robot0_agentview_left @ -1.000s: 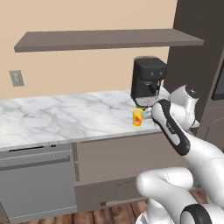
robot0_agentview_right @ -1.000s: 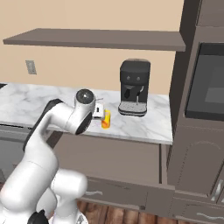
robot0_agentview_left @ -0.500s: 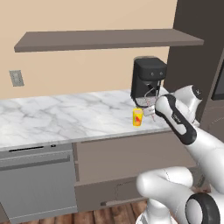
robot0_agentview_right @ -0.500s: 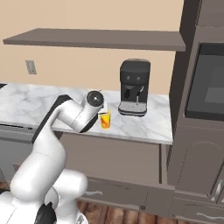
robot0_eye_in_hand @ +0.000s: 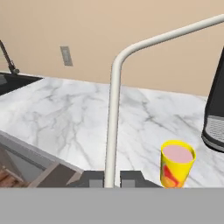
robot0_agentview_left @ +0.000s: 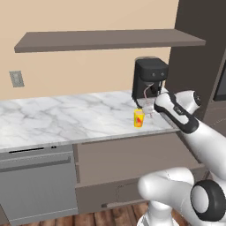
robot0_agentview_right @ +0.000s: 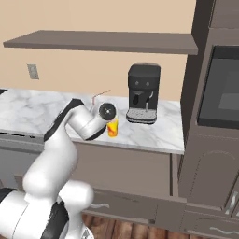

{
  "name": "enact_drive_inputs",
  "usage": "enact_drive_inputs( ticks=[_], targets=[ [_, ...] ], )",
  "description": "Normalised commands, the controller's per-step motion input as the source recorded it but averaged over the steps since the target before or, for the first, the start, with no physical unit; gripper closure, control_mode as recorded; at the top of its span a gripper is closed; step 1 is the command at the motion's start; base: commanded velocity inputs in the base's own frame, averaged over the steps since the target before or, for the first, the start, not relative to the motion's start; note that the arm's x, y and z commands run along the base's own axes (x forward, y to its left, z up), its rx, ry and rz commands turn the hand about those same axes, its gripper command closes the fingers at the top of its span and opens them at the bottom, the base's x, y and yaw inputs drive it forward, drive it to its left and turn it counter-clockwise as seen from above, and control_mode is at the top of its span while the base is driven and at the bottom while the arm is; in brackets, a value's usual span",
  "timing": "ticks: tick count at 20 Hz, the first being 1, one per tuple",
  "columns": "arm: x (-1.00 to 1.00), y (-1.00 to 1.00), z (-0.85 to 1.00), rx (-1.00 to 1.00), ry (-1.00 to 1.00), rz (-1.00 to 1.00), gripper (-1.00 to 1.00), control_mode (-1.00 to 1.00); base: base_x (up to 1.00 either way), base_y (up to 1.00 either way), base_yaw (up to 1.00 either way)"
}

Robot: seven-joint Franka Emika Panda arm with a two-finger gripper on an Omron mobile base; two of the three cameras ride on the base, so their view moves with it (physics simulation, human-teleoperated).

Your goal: Pick up the straw from the right drawer and put it inside the smoothie cup.

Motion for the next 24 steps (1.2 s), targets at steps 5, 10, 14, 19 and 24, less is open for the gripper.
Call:
enact_drive_inputs(
  ticks=[5, 10, 14, 19, 24],
  targets=[
    [0.41, 0.01, 0.0, 0.11, -0.04, 0.0, 1.0, -1.0, 0.0, 0.0, 0.0],
    [0.3, -0.01, 0.0, 0.08, 0.0, 0.01, 1.0, -1.0, 0.0, 0.0, 0.0],
    [0.2, -0.13, 0.0, 0.09, 0.0, 0.06, 1.0, -1.0, 0.0, 0.0, 0.0],
    [0.18, -0.04, 0.0, 0.04, 0.0, 0.07, 1.0, -1.0, 0.0, 0.0, 0.0],
    [0.19, 0.0, 0.0, 0.03, -0.08, 0.09, 1.0, -1.0, 0.0, 0.0, 0.0]
  ],
)
